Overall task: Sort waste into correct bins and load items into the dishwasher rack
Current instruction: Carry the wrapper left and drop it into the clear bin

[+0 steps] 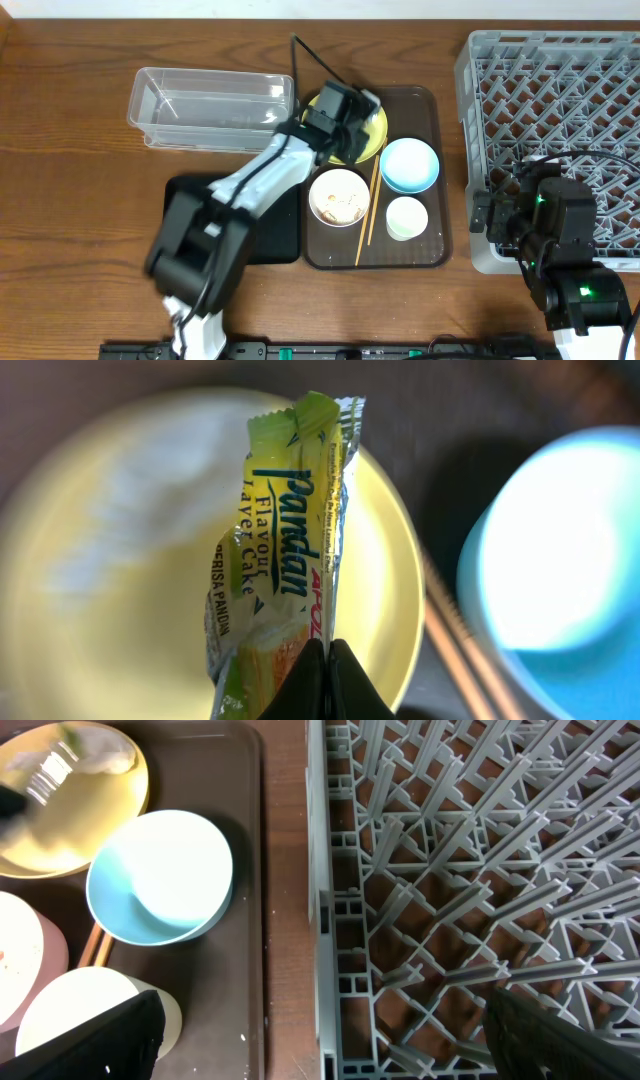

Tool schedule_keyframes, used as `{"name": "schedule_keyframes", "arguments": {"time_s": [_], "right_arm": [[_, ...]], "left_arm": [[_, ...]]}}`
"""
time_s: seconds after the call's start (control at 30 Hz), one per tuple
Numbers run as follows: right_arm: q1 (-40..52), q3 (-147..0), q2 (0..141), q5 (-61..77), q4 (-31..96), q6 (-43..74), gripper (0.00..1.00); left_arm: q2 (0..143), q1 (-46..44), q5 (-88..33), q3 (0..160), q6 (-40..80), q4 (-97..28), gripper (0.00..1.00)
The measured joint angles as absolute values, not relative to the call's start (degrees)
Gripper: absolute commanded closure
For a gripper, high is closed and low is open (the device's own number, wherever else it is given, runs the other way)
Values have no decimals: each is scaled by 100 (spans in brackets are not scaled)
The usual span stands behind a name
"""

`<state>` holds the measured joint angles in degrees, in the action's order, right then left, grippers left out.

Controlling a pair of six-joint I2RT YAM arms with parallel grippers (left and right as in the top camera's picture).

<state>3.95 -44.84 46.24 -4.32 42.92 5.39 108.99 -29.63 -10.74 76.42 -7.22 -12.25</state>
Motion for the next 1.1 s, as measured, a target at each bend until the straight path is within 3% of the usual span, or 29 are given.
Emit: {"name": "schedule_keyframes", "arguments": {"time_s": [0.2, 0.57, 0.6, 0.7, 0.73, 0.97, 1.1], "right_arm": [[395, -4486, 4624, -429, 4292, 539, 1], [395, -4484, 4624, -429, 4292, 539, 1], [395, -4486, 4624, -432, 4292, 539, 1], [395, -4486, 4624, -432, 4292, 539, 1], [395, -4486, 4624, -429, 4292, 539, 1], [395, -4486, 4624, -429, 4292, 539, 1], [395, -4486, 4624, -429, 4292, 539, 1]], "left_arm": [[10018, -2364, -548, 7682, 137, -1267, 94], [10237, -832, -257, 7688, 3096, -1400, 93], [10261, -757, -257, 7688, 3328, -1422, 90], [10304, -674, -257, 7686, 3712, -1472, 63], [10309, -674, -259, 7686, 3804, -1476, 59], [10309, -714, -709, 7686, 3859, -1341, 55], [10309, -834, -1146, 7693, 2956, -1125, 41]]}}
